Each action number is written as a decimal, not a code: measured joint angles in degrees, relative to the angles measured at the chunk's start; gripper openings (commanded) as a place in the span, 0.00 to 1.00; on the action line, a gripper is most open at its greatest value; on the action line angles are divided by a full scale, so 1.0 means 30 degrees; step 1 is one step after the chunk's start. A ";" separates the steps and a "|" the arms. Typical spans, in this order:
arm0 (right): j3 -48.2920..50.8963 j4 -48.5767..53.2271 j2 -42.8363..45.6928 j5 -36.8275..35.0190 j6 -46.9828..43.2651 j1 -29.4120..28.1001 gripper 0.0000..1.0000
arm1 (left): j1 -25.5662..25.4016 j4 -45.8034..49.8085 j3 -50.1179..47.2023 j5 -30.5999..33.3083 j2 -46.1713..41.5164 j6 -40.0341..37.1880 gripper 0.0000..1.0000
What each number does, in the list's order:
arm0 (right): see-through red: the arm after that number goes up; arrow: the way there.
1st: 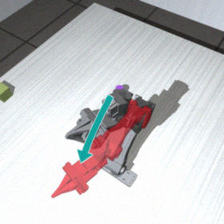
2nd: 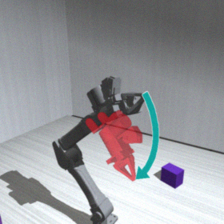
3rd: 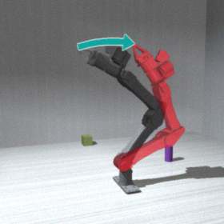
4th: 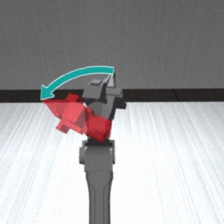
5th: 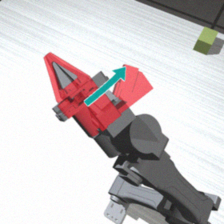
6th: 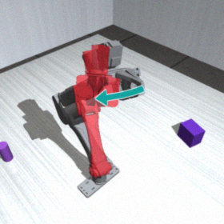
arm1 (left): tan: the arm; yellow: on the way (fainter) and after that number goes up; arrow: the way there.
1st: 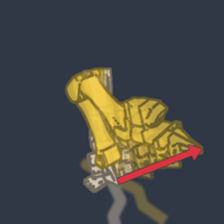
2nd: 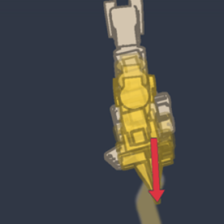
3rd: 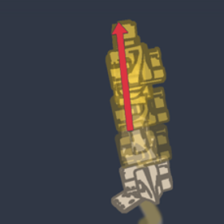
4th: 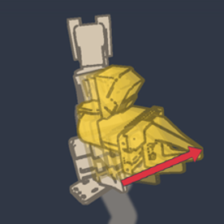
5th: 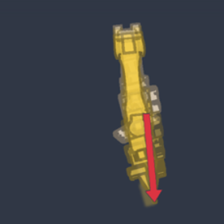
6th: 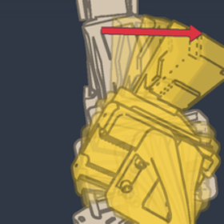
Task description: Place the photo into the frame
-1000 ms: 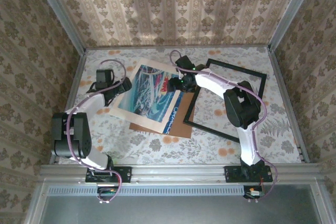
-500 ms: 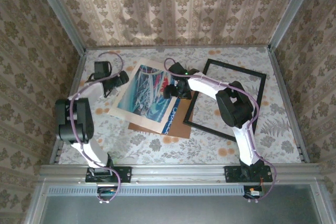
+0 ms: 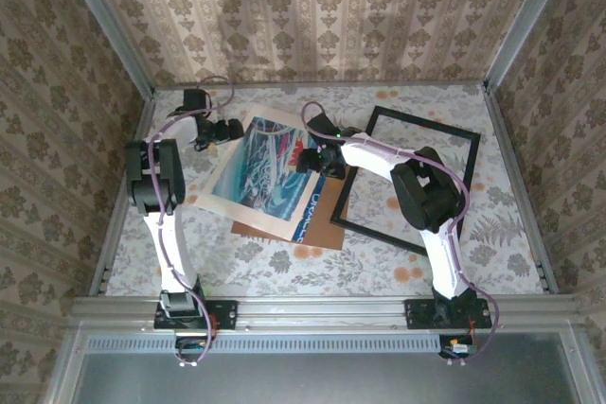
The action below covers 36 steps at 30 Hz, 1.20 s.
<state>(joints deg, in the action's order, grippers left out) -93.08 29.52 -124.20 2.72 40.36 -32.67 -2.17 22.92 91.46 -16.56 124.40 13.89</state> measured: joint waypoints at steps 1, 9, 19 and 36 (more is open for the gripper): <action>-0.0109 0.0000 -0.0109 0.0015 0.0080 -0.0007 0.82 | -0.0058 -0.0044 -0.0168 0.0029 -0.0029 -0.0095 0.87; -0.1515 -0.0474 -0.1129 0.0372 0.0197 -0.0444 0.79 | 0.0772 -0.1945 -0.5034 -0.0787 -0.3053 0.0714 0.82; -0.2827 -0.0284 -0.1909 0.0809 -0.0503 -0.1086 0.81 | 0.2484 -0.3249 -0.7985 -0.1137 -0.4918 0.1909 0.80; -0.2244 0.2404 -0.0219 -0.1443 -0.3089 0.1603 0.86 | 0.2499 -0.4175 -0.8626 -0.1406 -0.5187 0.2310 0.80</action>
<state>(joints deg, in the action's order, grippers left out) -99.81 36.73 -124.86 -1.61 31.09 -27.86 5.32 10.39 65.58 -20.78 108.84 20.82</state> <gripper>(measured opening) 0.862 0.798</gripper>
